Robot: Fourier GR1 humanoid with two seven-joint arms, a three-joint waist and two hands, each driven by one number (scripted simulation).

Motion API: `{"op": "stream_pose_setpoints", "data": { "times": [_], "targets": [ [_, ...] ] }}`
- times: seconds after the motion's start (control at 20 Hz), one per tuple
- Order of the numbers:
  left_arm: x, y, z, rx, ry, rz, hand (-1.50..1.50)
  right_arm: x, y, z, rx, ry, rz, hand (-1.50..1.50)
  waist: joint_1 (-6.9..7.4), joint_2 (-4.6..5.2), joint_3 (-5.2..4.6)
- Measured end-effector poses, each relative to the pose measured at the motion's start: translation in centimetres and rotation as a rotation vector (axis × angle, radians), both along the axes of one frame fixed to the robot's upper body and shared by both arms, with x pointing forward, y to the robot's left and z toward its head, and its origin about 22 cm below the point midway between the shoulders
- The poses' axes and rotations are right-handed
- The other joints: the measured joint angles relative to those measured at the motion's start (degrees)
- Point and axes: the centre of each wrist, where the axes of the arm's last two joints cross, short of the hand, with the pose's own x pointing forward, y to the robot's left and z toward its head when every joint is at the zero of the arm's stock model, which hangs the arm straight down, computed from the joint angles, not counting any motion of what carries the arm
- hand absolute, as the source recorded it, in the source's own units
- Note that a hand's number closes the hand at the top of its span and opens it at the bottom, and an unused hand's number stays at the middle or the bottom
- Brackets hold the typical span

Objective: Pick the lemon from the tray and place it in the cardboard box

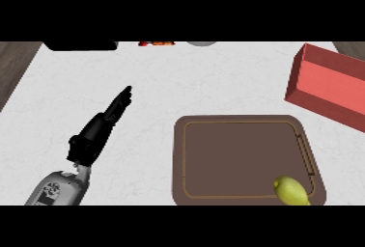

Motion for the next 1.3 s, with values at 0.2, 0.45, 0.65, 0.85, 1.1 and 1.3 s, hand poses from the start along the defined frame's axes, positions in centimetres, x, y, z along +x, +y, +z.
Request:
{"op": "stream_pose_setpoints", "data": {
  "times": [0.2,0.45,0.65,0.85,1.1,1.3],
  "targets": [
    [-0.1,0.2,-0.6,0.000,-0.003,0.001,0.00,1.1,1.6,-0.6,-0.011,0.016,0.001,-1.50,0.13,0.01,0.00],
    [-0.2,0.2,0.1,0.002,0.001,-0.010,0.00,2.8,3.7,-1.5,-0.040,0.057,-0.008,-1.50,0.31,0.01,0.02],
    [0.4,0.3,0.1,0.003,-0.001,-0.007,0.00,3.6,4.4,-2.8,-0.053,0.079,-0.010,-1.50,0.23,0.03,0.03],
    [0.2,-0.1,-0.2,0.002,0.000,-0.007,0.00,4.4,4.9,-3.7,-0.041,0.061,-0.018,-1.50,0.22,0.01,0.03],
    [0.1,-0.5,-0.2,0.003,-0.001,-0.004,0.00,4.7,5.4,-4.3,-0.051,0.047,-0.022,-1.50,0.19,0.02,0.05],
    [0.4,-0.7,0.0,0.002,-0.002,0.000,0.00,5.2,6.0,-4.6,-0.073,0.054,-0.017,-1.50,0.18,0.01,0.04]
  ]
}}
